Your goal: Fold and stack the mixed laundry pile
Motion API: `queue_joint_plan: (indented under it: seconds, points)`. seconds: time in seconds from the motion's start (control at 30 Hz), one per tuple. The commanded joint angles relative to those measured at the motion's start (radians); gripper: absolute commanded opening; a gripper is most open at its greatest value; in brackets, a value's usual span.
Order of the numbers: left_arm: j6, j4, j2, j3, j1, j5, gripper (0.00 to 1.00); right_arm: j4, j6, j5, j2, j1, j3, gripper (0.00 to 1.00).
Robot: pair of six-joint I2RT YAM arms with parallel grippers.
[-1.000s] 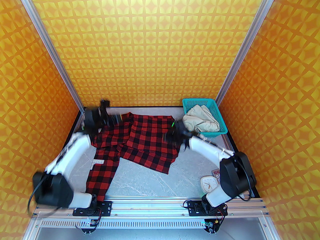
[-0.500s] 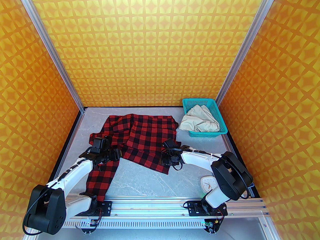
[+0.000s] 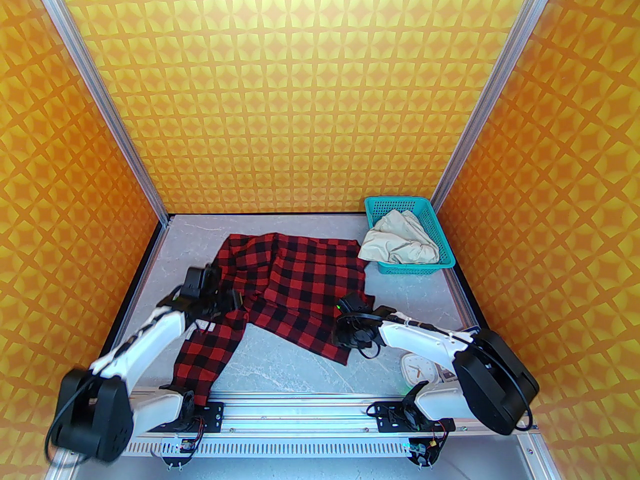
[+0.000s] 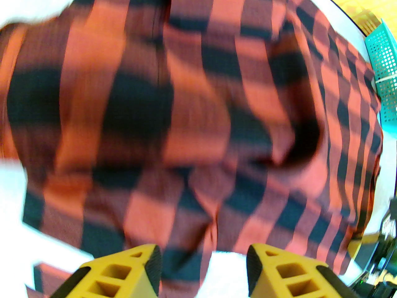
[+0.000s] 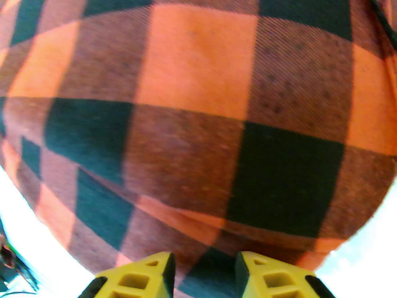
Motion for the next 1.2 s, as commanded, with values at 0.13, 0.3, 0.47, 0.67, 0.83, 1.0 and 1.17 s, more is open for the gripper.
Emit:
queue_joint_plan:
  seconds: [0.13, 0.3, 0.47, 0.67, 0.83, 1.0, 1.17]
  points:
    - [0.058, 0.123, 0.373, 0.339, 0.034, 0.067, 0.49, -0.038, -0.135, -0.038, 0.067, -0.184, 0.291, 0.45]
    - [0.053, 0.116, 0.644, 0.584, 0.040, 0.145, 0.51, -0.019, -0.218, 0.017, 0.327, -0.253, 0.554, 0.43]
    - [0.033, 0.115, 0.803, 0.740, 0.038, 0.196, 0.45, -0.040, -0.266, 0.101, 0.551, -0.263, 0.769, 0.42]
    - [-0.004, 0.158, 0.951, 0.895, 0.047, 0.205, 0.31, -0.022, -0.280, 0.126, 0.767, -0.282, 0.936, 0.41]
    - [-0.023, 0.274, 1.059, 1.006, 0.054, 0.210, 0.28, -0.018, -0.278, 0.130, 0.893, -0.286, 1.054, 0.41]
    - [-0.024, 0.424, 1.102, 1.052, 0.058, 0.217, 0.26, -0.012, -0.280, 0.114, 0.972, -0.286, 1.135, 0.42]
    - [0.058, 0.410, 1.066, 1.129, 0.062, 0.230, 0.35, -0.040, -0.290, 0.103, 0.963, -0.286, 1.184, 0.44]
